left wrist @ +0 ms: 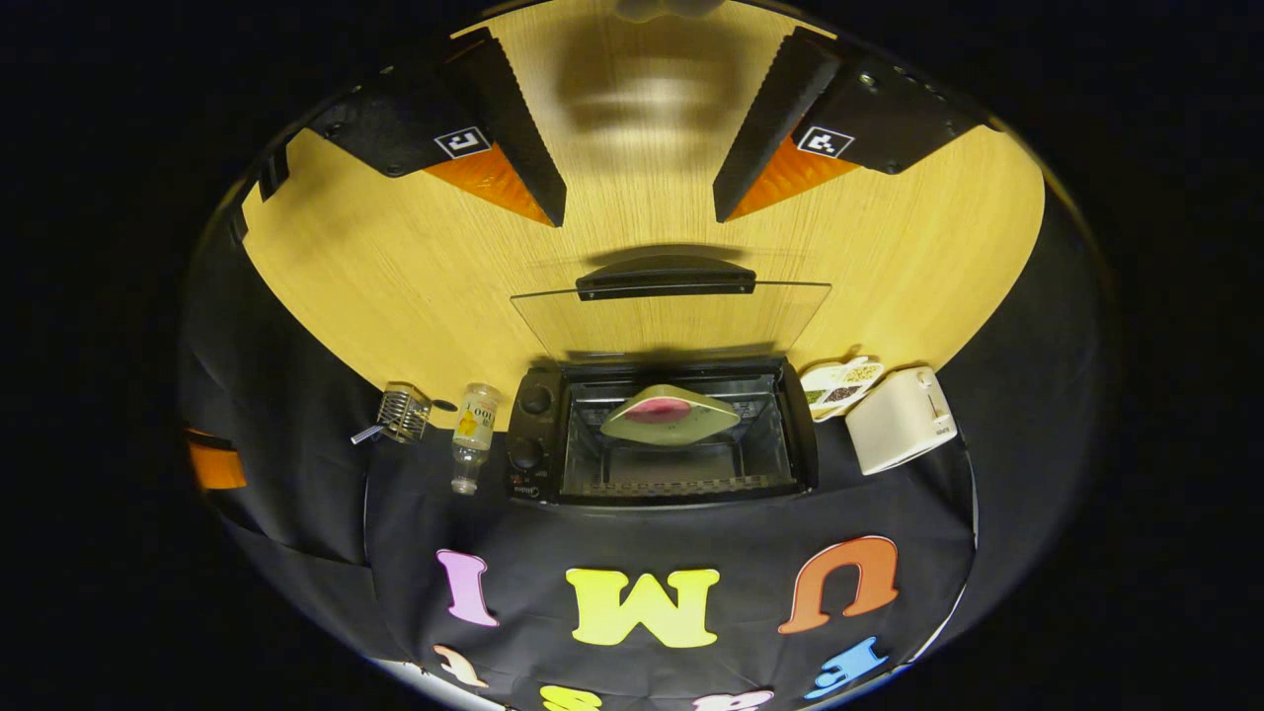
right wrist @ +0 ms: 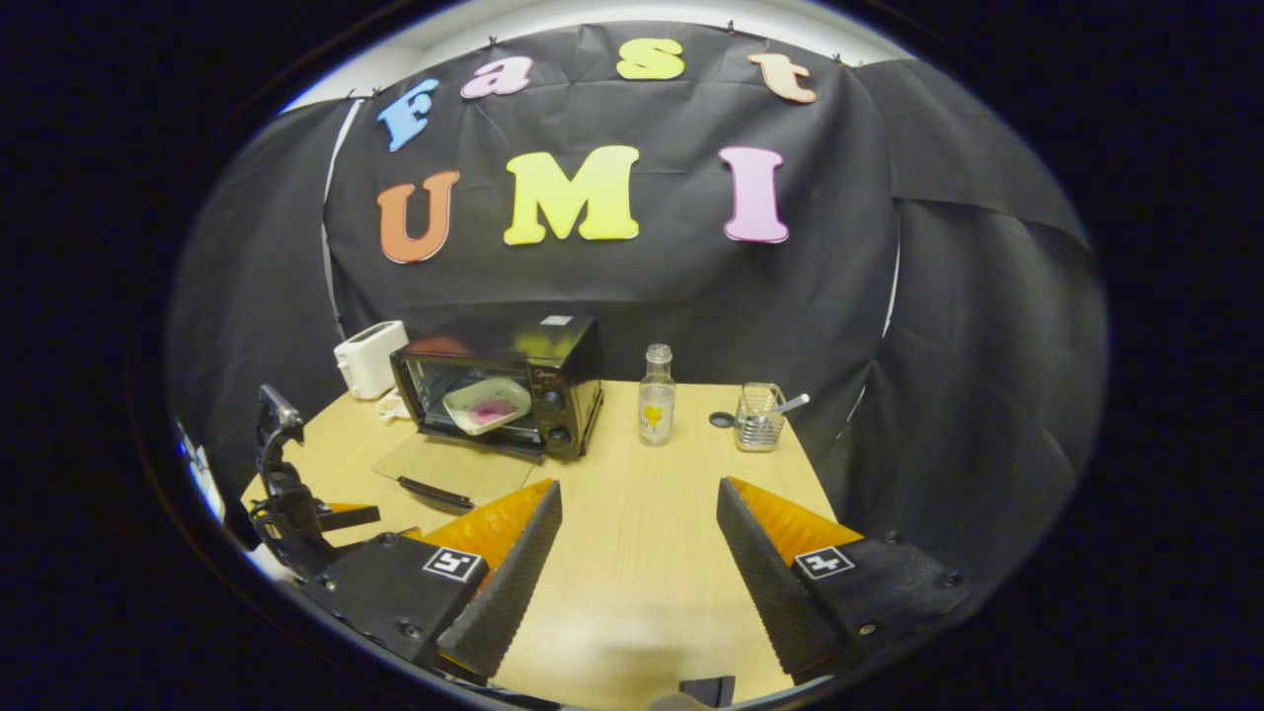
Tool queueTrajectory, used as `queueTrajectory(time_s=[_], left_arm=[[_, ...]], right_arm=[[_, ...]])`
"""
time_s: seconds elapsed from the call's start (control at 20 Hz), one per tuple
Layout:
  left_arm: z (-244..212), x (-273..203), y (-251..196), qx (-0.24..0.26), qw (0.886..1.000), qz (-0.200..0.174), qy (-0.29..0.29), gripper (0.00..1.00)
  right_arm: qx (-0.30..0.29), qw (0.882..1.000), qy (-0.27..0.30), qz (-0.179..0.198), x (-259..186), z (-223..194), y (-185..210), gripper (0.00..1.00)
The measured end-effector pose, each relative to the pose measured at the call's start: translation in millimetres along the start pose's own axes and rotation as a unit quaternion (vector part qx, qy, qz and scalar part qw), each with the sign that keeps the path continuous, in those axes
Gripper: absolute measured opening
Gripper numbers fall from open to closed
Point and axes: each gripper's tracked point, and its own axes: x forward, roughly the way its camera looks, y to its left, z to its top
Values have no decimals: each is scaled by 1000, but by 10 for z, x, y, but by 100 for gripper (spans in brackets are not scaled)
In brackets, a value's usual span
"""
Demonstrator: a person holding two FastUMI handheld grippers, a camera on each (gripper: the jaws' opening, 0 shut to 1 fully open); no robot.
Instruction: Open the electric oven with the left hand, put the food in, and close the electric oven.
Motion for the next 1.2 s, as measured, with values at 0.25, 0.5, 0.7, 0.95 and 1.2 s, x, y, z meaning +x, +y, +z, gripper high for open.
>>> queueTrajectory(time_s=[0.25, 0.5, 0.7, 0.95, 1.2], left_arm=[[-47, 303, 35, 1, 1000, 5, 15, 96], [-108, 549, 102, 4, 1000, 7, 30, 97], [-70, 663, 222, 5, 999, 11, 33, 97], [-4, 769, 301, -16, 999, 16, 40, 96], [55, 721, 311, -13, 999, 16, 39, 98]], right_arm=[[-2, 1000, 5, -15, -1, 13, -120, 96], [2, 1000, 10, -24, 21, 16, -163, 96], [10, 999, 15, -31, 20, -18, -166, 96], [19, 999, 24, -38, -10, -89, -168, 100], [25, 999, 22, -38, -14, -77, -173, 96]])
